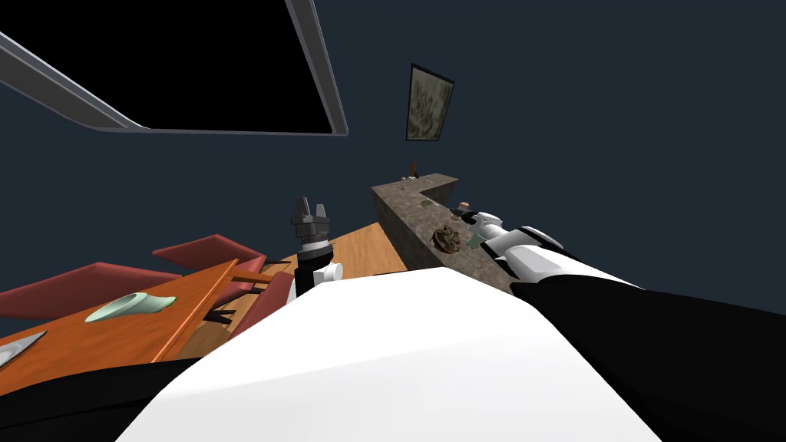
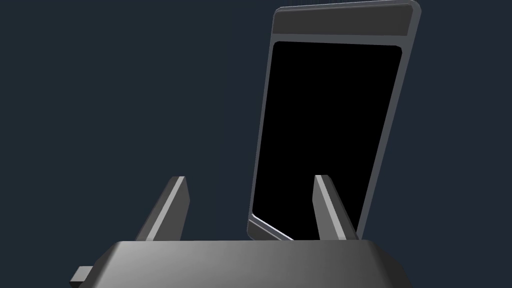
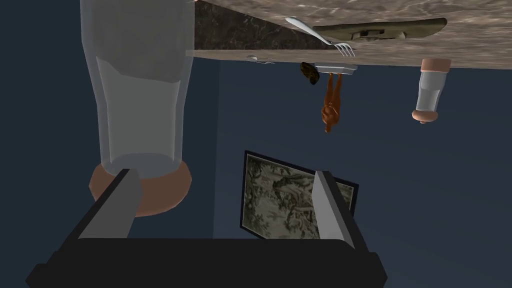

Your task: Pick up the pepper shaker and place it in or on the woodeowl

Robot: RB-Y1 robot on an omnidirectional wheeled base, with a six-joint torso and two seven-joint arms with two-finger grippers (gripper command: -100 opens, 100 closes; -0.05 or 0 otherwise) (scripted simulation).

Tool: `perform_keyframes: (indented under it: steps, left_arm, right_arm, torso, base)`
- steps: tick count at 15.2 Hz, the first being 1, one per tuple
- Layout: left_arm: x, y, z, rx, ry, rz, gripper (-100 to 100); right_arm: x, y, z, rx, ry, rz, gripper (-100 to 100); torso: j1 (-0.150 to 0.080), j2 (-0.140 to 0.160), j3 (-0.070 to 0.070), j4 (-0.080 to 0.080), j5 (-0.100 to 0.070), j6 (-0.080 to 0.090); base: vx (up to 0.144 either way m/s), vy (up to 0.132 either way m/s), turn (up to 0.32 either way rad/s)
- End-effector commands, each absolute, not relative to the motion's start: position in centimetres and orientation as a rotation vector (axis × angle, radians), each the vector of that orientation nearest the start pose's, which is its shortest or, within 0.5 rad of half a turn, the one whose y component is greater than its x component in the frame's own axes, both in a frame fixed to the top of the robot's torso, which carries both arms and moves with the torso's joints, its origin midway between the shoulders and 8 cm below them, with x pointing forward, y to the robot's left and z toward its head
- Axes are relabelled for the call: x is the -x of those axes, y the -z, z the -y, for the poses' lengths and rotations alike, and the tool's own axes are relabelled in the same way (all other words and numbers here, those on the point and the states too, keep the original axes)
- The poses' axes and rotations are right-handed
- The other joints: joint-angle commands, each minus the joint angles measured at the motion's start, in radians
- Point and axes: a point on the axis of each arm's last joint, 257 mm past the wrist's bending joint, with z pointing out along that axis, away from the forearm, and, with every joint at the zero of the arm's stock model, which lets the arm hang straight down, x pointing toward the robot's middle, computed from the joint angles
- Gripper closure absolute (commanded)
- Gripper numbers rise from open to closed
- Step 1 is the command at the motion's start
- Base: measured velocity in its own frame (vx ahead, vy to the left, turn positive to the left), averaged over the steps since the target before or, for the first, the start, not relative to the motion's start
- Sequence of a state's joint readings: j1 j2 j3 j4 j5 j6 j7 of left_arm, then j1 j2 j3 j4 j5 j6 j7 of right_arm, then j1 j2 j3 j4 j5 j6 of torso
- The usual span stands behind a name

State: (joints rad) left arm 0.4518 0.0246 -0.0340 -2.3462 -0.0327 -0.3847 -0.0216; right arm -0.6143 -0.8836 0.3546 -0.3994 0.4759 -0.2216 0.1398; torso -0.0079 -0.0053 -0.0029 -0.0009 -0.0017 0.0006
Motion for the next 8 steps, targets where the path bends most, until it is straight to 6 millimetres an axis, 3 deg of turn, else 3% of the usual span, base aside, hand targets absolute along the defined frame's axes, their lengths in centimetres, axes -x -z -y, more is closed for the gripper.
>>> perform_keyframes:
  steps: [1,2,3,6,8]
  left_arm:
    - [-35.4,-4.7,-25.7,0.62,1.309,-0.66,0]
    - [-35.4,-4.7,-25.7,0.62,1.309,-0.66,0]
    - [-35.4,-4.7,-25.7,0.62,1.309,-0.66,0]
    - [-35.4,-4.7,-25.7,0.62,1.309,-0.66,0]
    - [-35.4,-4.7,-25.7,0.62,1.309,-0.66,0]
  right_arm:
    - [-57.8,23.3,63.2,-0.264,0.255,-1.9,-100]
    - [-56.6,23.1,64.4,-0.222,0.286,-1.904,100]
    - [-55.9,23.9,64.7,-0.245,0.28,-1.912,100]
    - [-55.9,23.6,64.8,-0.256,0.274,-1.9,100]
    - [-54.0,24.2,66.1,-0.228,0.301,-1.916,100]
  torso:
    - [0.0,0.0,0.0,0.0,0.0,0.0]
    - [0.0,0.0,0.0,0.0,0.0,0.0]
    - [0.0,-0.001,0.0,0.0,0.0,0.001]
    - [0.0,-0.001,-0.001,0.0,0.0,0.0]
    - [0.0,-0.002,-0.001,0.0,0.0,0.0]
  base:
    - [0.0,0.0,0.0]
    - [0.021,0.002,0.038]
    - [0.022,0.008,0.007]
    - [0.009,0.004,-0.002]
    - [0.045,0.009,0.102]
